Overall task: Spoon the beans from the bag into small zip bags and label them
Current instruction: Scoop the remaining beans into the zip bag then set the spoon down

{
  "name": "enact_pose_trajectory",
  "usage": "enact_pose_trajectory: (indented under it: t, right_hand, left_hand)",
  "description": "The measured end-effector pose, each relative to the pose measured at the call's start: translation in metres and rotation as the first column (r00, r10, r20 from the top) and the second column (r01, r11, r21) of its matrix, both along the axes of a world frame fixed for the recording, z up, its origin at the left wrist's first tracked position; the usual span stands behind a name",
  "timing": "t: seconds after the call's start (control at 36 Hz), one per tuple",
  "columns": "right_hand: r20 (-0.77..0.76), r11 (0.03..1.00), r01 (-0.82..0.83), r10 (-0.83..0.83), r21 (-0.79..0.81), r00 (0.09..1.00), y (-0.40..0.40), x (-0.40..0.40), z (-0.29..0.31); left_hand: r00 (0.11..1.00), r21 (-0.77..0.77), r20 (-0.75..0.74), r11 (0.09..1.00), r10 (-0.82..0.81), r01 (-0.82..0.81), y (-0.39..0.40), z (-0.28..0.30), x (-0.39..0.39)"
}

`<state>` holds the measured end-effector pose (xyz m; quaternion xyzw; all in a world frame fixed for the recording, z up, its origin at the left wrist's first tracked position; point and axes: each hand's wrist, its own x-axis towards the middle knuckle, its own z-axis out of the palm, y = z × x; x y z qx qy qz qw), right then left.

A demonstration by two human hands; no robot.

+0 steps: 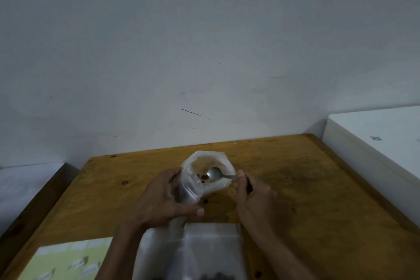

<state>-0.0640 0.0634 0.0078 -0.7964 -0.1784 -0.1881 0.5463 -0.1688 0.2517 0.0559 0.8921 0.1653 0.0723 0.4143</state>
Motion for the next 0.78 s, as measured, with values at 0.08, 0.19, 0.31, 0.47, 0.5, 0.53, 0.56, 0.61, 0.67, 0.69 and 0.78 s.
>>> enact_pose_trajectory:
  t: [0.08, 0.19, 0.31, 0.47, 0.5, 0.53, 0.56, 0.61, 0.67, 0.69, 0.78]
  right_hand:
    - [-0.315, 0.983, 0.03, 0.029, 0.184, 0.949, 0.006, -0.007, 0.001]
    - [-0.577, 0.946, 0.104, 0.099, 0.308, 0.811, 0.017, -0.015, 0.005]
    - [-0.702, 0.904, 0.165, 0.181, 0.394, 0.689, 0.021, -0.016, 0.01]
    - [-0.734, 0.839, 0.208, 0.287, 0.503, 0.615, 0.015, -0.01, 0.013]
    - [-0.733, 0.836, 0.21, 0.29, 0.507, 0.615, 0.013, -0.009, 0.013]
    - [-0.731, 0.835, 0.209, 0.292, 0.509, 0.617, 0.012, -0.008, 0.014]
    - [-0.727, 0.835, 0.205, 0.293, 0.512, 0.621, 0.01, -0.008, 0.016]
    - [-0.717, 0.835, 0.19, 0.3, 0.516, 0.63, 0.006, -0.006, 0.02]
    - [-0.706, 0.834, 0.176, 0.308, 0.523, 0.638, 0.002, -0.005, 0.025]
    - [-0.7, 0.836, 0.169, 0.307, 0.522, 0.645, 0.0, -0.004, 0.027]
    - [-0.684, 0.842, 0.155, 0.297, 0.516, 0.666, -0.005, -0.002, 0.034]
  left_hand:
    - [1.0, 0.004, 0.016, 1.0, -0.009, 0.009, -0.005, 0.005, 0.004]
    - [0.999, 0.059, 0.045, 0.998, -0.019, 0.016, -0.013, 0.014, 0.008]
    - [0.999, 0.094, 0.041, 0.995, -0.028, 0.025, -0.012, 0.014, 0.007]
    - [1.0, 0.064, 0.009, 0.998, -0.021, 0.021, 0.005, 0.006, -0.004]
    - [1.0, 0.065, 0.001, 0.998, -0.016, 0.016, 0.008, 0.004, -0.006]
    - [1.0, 0.07, -0.005, 0.997, -0.013, 0.013, 0.01, 0.003, -0.007]
    - [1.0, 0.076, -0.011, 0.997, -0.01, 0.011, 0.011, 0.001, -0.008]
    - [1.0, 0.082, -0.023, 0.997, -0.004, 0.006, 0.012, -0.001, -0.009]
    - [0.999, 0.076, -0.033, 0.997, -0.004, 0.007, 0.012, -0.003, -0.009]
    - [0.999, 0.074, -0.035, 0.997, -0.005, 0.007, 0.012, -0.004, -0.009]
    - [0.999, 0.059, -0.039, 0.998, 0.003, -0.001, 0.012, -0.007, -0.008]
